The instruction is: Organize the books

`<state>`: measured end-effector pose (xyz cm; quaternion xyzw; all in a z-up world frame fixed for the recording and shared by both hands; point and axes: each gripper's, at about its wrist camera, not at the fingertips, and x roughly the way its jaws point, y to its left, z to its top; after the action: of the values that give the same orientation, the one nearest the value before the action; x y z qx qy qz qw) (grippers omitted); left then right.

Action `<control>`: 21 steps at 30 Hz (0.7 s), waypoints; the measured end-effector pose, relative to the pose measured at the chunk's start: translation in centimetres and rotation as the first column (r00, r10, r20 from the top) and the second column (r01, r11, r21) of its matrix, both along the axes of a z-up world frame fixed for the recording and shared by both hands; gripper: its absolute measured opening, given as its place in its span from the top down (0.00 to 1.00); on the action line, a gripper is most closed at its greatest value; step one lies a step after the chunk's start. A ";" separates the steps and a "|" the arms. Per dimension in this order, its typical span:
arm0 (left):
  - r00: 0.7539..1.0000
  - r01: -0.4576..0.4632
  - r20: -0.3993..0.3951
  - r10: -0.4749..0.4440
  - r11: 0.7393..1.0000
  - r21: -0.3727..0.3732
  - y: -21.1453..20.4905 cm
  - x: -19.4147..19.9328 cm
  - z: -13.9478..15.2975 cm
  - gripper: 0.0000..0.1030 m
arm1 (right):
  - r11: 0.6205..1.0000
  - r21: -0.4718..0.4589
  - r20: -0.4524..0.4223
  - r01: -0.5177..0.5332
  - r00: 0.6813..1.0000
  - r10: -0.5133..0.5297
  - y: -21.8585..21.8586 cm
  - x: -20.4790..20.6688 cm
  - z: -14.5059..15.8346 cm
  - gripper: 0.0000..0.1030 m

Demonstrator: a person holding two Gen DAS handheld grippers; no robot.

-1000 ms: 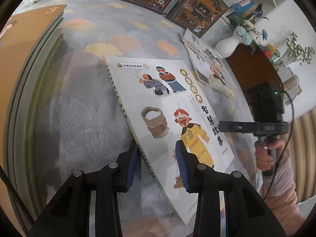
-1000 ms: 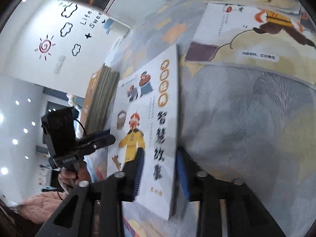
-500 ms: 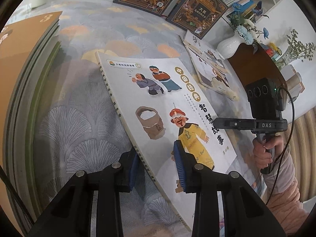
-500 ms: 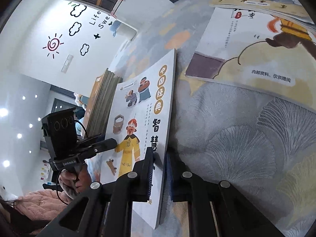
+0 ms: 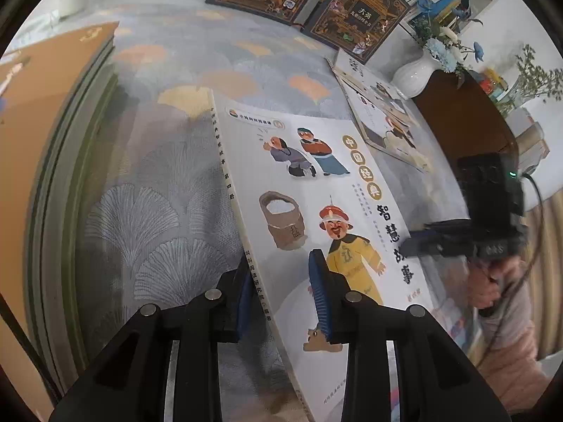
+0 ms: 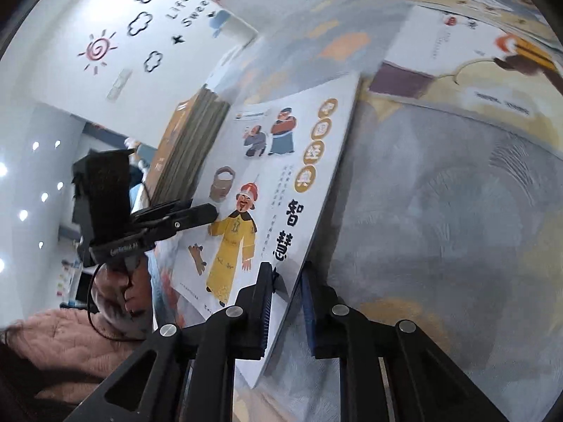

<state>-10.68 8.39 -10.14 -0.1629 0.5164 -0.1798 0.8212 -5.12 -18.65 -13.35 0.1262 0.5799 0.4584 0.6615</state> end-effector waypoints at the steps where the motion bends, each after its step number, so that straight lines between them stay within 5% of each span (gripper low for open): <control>1: 1.000 0.005 0.002 -0.005 1.000 0.001 0.0 -0.1 0.0 0.72 | 0.999 0.028 -0.024 0.015 1.000 -0.014 -0.1 0.5 -0.4 0.86; 7: 1.000 -0.015 -0.004 0.015 1.000 0.014 -0.5 -0.2 0.2 0.72 | 0.998 0.016 0.013 0.057 0.998 -0.057 1.0 0.7 -0.1 0.87; 13: 1.000 -0.005 0.001 0.005 0.990 0.139 -2.8 -0.3 1.1 0.72 | 0.995 -0.033 0.068 0.089 0.994 -0.087 1.5 -0.7 1.4 0.87; 21: 0.997 -0.014 0.078 0.008 0.997 0.074 -1.8 -0.8 3.7 0.72 | 0.998 -0.026 0.153 0.065 0.986 -0.060 2.6 -3.3 4.7 0.87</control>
<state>-11.51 6.58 -6.42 -0.1280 0.4897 -0.1621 0.8471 -8.42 -16.10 -8.61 0.0990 0.5305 0.4368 0.7197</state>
